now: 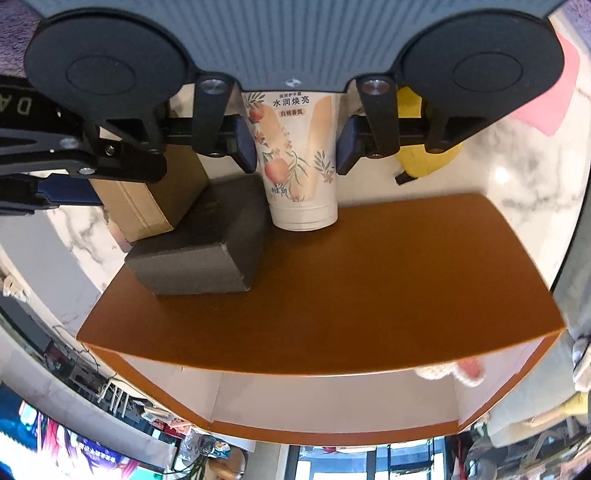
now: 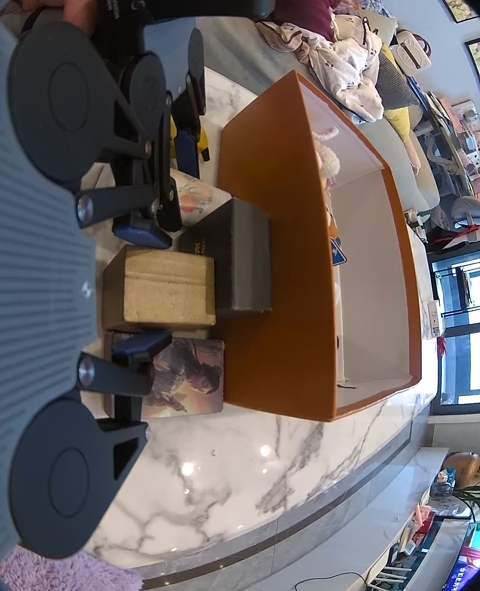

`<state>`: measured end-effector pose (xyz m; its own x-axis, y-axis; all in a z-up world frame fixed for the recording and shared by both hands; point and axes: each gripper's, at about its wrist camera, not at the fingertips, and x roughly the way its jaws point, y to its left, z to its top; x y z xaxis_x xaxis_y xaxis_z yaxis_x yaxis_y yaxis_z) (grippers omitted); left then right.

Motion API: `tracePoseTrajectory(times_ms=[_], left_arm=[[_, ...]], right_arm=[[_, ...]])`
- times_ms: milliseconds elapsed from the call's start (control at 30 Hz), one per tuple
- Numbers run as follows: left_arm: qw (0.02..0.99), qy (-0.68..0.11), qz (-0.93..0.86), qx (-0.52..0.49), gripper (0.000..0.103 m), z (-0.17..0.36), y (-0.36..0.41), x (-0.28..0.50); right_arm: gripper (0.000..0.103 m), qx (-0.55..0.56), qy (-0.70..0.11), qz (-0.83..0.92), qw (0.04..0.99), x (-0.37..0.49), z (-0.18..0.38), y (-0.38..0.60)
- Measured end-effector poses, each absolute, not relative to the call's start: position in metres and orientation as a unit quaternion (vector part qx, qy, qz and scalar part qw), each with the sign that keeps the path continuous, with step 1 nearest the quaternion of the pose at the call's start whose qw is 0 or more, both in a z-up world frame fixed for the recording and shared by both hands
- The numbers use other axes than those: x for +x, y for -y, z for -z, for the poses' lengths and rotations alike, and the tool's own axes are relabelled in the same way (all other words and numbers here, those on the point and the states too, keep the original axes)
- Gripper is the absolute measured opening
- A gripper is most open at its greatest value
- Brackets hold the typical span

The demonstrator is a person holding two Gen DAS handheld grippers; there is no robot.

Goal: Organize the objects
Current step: 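Reach left tool to the lotion bottle while right tool grasps kraft box, then grasp the Vaseline lotion bottle with left tool while right tool lifts kraft box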

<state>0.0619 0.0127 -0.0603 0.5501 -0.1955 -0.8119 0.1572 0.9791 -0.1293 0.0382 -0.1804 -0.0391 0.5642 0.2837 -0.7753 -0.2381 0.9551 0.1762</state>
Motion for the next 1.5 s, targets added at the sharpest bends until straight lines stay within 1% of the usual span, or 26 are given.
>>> tracePoseTrajectory(times_ms=[300,333,367,400,433,667,833,1000,1167,1333,1500], left_arm=[[0.883,-0.449,0.116,-0.072,0.050,0.042,-0.028,0.045],[0.883,-0.447,0.117,-0.078,0.045,0.039,-0.029,0.047],[0.885,-0.444,0.118,-0.081,0.033,0.037,-0.030,0.046],[0.885,-0.442,0.121,-0.083,0.029,0.034,-0.032,0.045],[0.885,-0.440,0.124,-0.087,0.027,0.031,-0.034,0.044],[0.888,-0.437,0.122,-0.081,0.027,0.022,-0.031,0.045],[0.899,-0.408,0.136,-0.083,0.027,0.002,-0.031,0.036],[0.906,-0.381,0.149,-0.107,0.027,-0.024,-0.037,0.036],[0.911,-0.352,0.173,-0.131,0.027,-0.051,-0.042,0.047],[0.918,-0.325,0.182,-0.134,0.027,-0.071,-0.037,0.066],[0.922,-0.321,0.179,-0.121,0.027,-0.076,-0.027,0.086]], right_arm=[[0.050,0.034,-0.433,-0.158,0.886,0.033,0.028,0.178],[0.050,0.035,-0.431,-0.161,0.887,0.032,0.025,0.178],[0.050,0.036,-0.429,-0.163,0.888,0.031,0.022,0.178],[0.050,0.037,-0.425,-0.166,0.889,0.031,0.019,0.178],[0.050,0.039,-0.422,-0.168,0.890,0.030,0.015,0.179],[0.050,0.050,-0.413,-0.182,0.891,0.027,0.004,0.179],[0.050,0.063,-0.401,-0.187,0.895,0.028,-0.006,0.184],[0.049,0.073,-0.372,-0.192,0.905,0.023,-0.029,0.191],[0.049,0.081,-0.322,-0.193,0.923,0.023,-0.060,0.202],[0.049,0.088,-0.282,-0.181,0.938,0.043,-0.084,0.209],[0.049,0.099,-0.294,-0.153,0.938,0.078,-0.083,0.220]])
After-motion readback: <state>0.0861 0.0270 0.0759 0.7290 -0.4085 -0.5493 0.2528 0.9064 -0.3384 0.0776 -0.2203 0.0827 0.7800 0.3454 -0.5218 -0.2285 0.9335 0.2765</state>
